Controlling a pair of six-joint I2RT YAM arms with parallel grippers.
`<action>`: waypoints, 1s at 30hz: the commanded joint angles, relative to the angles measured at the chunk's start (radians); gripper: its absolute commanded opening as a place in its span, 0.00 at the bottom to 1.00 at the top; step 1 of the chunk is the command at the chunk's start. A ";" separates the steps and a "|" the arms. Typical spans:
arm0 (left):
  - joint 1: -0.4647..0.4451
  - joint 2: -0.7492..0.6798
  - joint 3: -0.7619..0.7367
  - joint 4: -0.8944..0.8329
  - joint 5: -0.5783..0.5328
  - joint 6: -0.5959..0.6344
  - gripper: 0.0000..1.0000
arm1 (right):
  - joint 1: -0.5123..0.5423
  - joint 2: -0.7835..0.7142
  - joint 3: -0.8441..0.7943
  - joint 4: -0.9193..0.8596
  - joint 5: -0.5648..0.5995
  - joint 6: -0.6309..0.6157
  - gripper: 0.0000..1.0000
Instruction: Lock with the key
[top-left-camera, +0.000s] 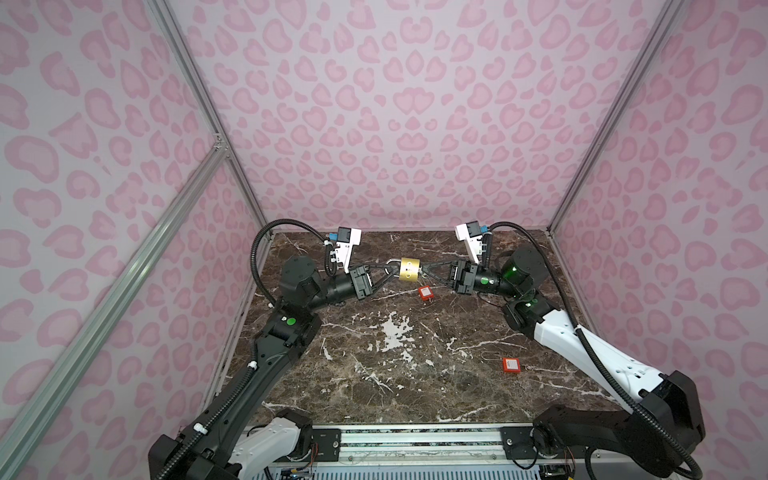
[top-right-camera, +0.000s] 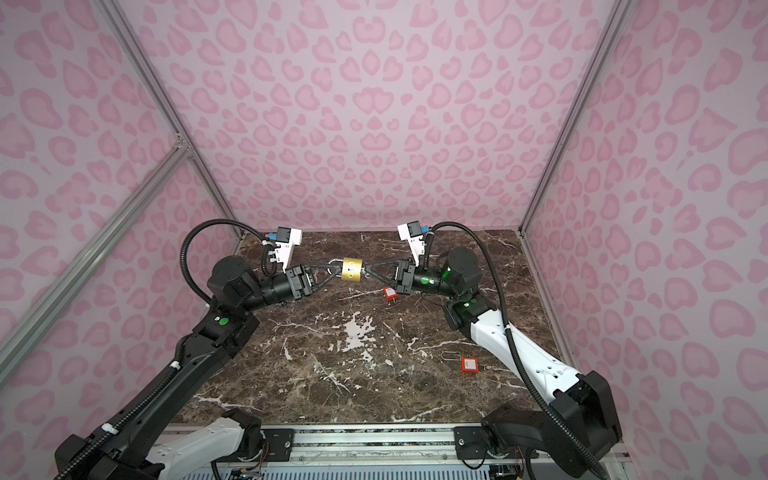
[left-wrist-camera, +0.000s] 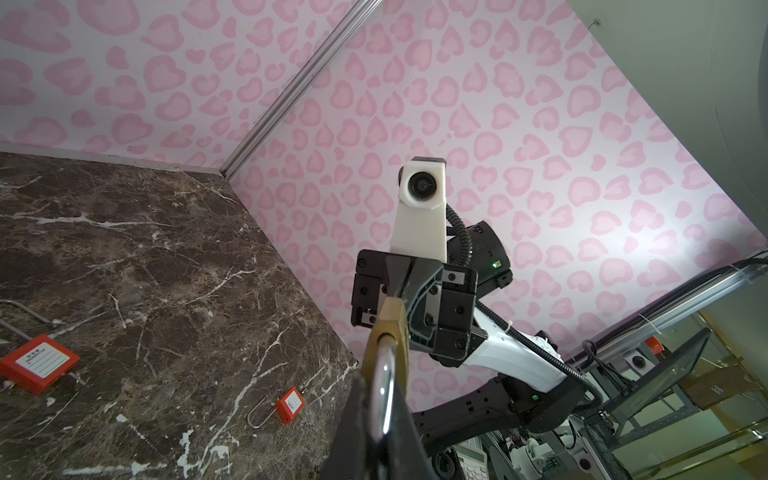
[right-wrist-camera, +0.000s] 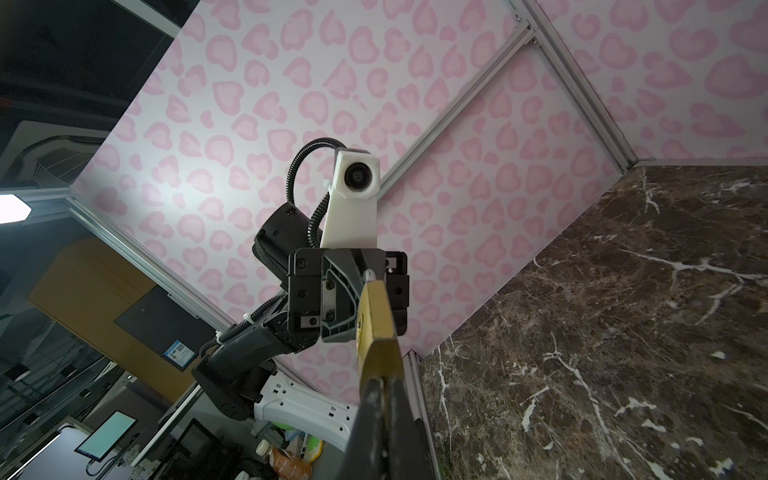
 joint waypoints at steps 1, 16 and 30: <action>0.001 0.005 0.003 0.075 -0.014 0.004 0.04 | -0.005 -0.007 -0.008 0.037 -0.024 0.009 0.00; 0.005 0.038 0.028 0.102 -0.010 -0.008 0.04 | -0.049 -0.030 -0.063 0.078 -0.019 0.038 0.00; 0.016 0.058 0.057 0.104 0.002 -0.009 0.04 | -0.108 -0.039 -0.102 0.155 -0.036 0.095 0.00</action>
